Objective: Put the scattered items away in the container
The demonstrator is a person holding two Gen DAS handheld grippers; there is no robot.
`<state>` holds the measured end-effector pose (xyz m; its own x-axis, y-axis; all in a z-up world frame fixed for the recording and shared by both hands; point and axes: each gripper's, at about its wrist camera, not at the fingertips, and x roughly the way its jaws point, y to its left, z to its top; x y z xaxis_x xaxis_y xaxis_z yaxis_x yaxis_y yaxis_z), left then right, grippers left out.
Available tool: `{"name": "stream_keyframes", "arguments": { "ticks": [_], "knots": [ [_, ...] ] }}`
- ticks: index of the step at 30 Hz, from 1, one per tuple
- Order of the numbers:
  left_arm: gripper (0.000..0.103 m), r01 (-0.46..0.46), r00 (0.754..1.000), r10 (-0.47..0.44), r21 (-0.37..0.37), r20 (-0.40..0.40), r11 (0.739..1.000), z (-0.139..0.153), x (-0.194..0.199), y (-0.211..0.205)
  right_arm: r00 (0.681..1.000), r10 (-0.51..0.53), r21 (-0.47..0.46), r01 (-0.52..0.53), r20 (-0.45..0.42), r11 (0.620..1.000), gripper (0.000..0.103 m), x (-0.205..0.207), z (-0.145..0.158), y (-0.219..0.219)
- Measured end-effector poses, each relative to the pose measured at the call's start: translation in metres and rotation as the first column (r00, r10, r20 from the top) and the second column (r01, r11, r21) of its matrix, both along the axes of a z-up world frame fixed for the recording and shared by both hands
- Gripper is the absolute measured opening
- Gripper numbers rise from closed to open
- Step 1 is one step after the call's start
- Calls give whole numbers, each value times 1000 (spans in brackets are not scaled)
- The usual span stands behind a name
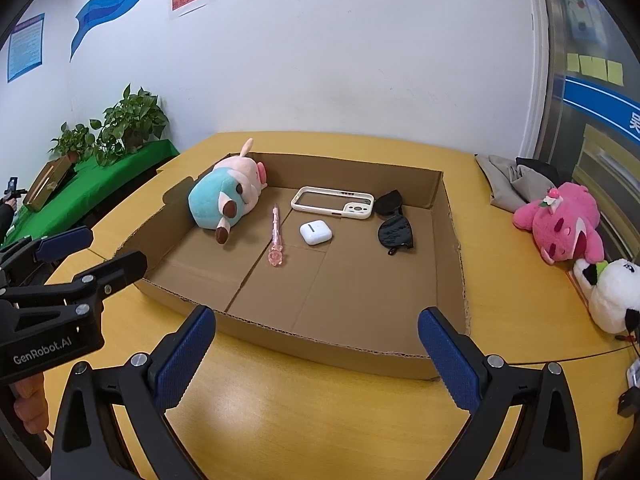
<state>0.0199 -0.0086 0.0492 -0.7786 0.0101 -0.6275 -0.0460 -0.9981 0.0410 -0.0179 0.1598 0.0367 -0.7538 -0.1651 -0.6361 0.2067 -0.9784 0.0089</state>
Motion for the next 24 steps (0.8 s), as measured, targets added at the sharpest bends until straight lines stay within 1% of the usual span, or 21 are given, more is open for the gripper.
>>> {"name": "stream_keyframes", "arguments": {
  "ticks": [4, 9, 15, 18, 22, 24],
  "knots": [
    [80, -25, 1000, 25, -19, -13, 1000, 0, 1, -2, 1000, -1, -5, 1, 3, 1000, 103, -1, -1, 1],
    [80, -17, 1000, 17, -16, -2, 1000, -2, -1, -2, 1000, 4, 1, -4, 7, 1000, 103, 0, -3, 0],
    [80, 12, 1000, -12, -5, 19, 1000, -7, -3, 4, 1000, -3, -2, 3, 12, 1000, 103, -1, -5, 2],
    [80, 33, 999, -34, 15, 42, 999, -9, -5, 8, 1000, -5, 0, 5, 15, 1000, 103, -1, -6, 4],
    [80, 38, 998, -40, 38, 47, 999, -9, -5, 7, 1000, -16, -5, 16, 11, 1000, 103, -1, -5, 7],
    [80, 37, 998, -38, 31, 52, 999, -10, -5, 8, 1000, -14, 3, 14, 14, 1000, 103, -2, -6, 7]
  ]
}}
